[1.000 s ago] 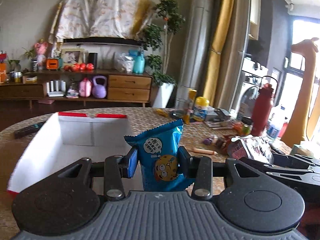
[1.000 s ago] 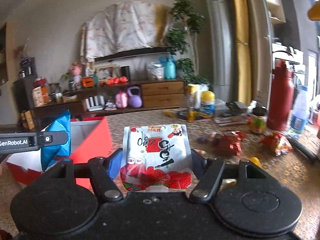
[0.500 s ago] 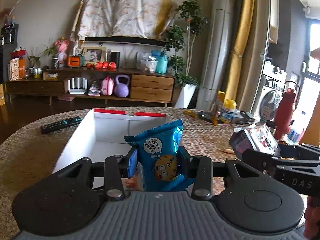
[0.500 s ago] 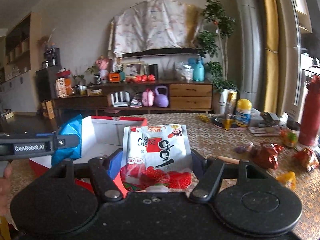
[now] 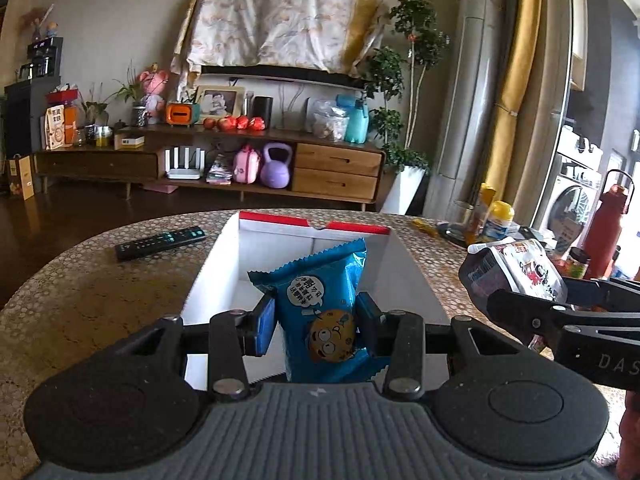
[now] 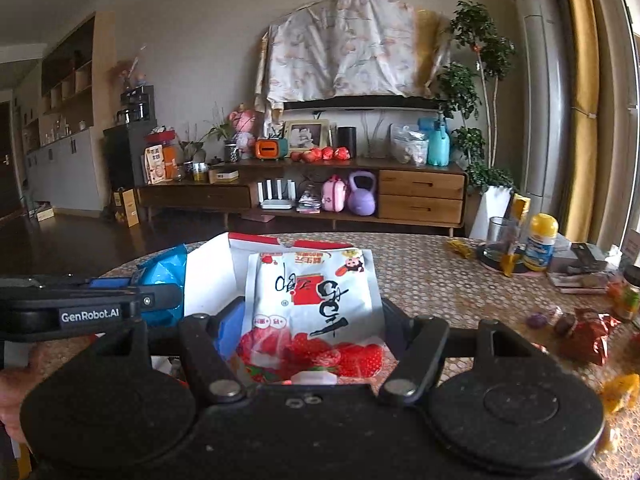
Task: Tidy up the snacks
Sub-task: 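Lower the blue chip bag into the shoebox with the left gripper while the right gripper lowers the pouch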
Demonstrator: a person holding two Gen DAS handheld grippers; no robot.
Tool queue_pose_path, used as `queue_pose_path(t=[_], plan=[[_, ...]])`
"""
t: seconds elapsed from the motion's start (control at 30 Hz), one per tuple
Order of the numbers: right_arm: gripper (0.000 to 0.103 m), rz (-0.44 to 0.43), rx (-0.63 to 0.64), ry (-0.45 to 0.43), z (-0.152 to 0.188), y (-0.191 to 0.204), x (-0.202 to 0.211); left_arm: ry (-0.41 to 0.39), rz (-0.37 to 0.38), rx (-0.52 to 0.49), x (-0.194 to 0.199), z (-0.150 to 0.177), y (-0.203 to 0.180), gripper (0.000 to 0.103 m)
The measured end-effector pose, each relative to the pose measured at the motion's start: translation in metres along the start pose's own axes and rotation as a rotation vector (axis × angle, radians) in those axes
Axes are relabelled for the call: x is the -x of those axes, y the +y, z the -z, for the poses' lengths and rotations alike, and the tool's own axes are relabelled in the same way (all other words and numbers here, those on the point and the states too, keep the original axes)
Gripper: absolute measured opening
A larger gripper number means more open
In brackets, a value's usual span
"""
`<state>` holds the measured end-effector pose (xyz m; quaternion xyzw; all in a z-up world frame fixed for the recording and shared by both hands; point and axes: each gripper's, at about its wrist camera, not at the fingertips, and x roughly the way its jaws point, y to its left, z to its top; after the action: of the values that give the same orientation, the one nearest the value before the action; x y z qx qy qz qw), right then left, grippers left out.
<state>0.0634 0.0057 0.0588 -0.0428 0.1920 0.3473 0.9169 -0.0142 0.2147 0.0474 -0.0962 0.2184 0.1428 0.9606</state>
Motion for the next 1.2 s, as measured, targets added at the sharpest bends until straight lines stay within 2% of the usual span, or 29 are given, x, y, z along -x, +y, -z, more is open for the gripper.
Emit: queue_pose_path(t=[0.43, 1.0, 1.2], plan=[[0.068, -0.055, 0.054, 0.062, -0.021, 0.02, -0.052, 0.081, -0.042, 0.026, -0.045, -0.019, 0.028, 0.042], [0.068, -0.108, 0.144, 0.248, -0.04, 0.028, -0.151, 0.277, -0.054, 0.045, -0.121, -0.03, 0.046, 0.042], [0.068, -0.111, 0.154, 0.311, -0.035, 0.027, -0.173, 0.299, -0.051, 0.013, -0.128, -0.033, 0.041, 0.041]])
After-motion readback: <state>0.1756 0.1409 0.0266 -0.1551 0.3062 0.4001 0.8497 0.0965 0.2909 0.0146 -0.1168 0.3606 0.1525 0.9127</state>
